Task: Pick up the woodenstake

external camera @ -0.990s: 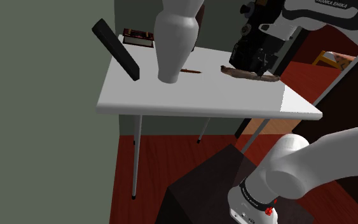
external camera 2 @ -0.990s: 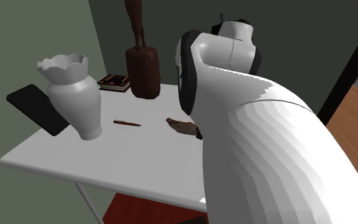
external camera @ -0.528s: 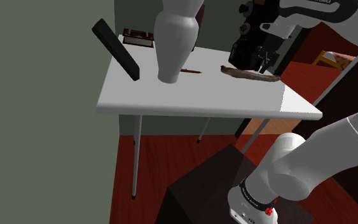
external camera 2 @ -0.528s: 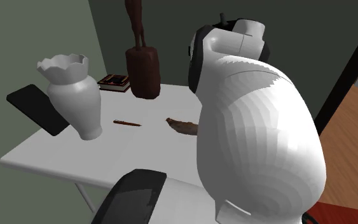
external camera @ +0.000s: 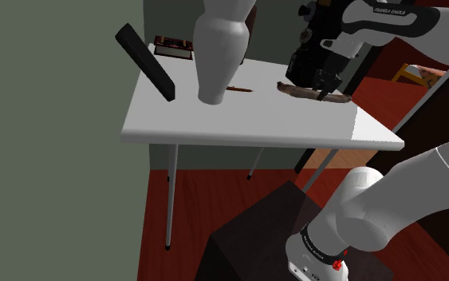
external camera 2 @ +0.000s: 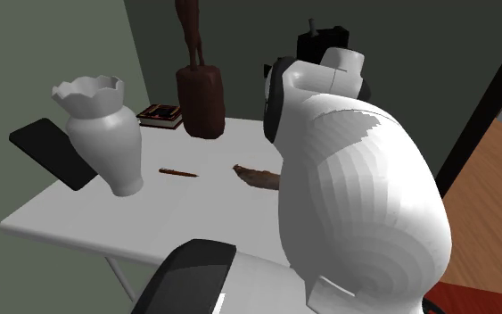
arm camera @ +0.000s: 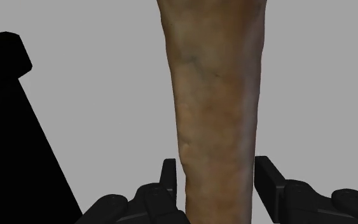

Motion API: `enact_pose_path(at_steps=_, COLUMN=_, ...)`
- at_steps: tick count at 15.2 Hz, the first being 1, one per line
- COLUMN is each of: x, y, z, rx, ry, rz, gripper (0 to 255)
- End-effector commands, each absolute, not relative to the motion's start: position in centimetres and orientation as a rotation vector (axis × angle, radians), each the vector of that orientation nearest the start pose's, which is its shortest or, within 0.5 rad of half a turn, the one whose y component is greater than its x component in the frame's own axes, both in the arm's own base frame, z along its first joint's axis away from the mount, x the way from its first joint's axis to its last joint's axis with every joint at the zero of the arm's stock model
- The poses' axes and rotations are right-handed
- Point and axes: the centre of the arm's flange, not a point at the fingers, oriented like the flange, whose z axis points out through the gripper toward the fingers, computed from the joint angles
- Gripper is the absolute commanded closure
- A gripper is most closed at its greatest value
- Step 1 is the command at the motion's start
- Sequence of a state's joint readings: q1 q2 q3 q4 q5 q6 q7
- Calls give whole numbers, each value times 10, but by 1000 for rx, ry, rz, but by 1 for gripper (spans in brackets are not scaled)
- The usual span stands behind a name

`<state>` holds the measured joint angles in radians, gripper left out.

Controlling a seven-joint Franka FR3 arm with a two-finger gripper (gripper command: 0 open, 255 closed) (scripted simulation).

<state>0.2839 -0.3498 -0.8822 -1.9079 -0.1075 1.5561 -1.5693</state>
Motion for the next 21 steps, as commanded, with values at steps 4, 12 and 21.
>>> enact_pose_path(at_steps=4, x=358, y=-320, z=570, rx=-2577, ry=-1446, rz=-119, gripper=255)
enact_pose_path(at_steps=12, x=359, y=-321, z=591, rx=-2577, ry=-1446, rz=-119, gripper=255)
enact_pose_path(at_steps=21, x=359, y=-321, z=639, rx=-2577, ry=-1446, rz=-119, gripper=255)
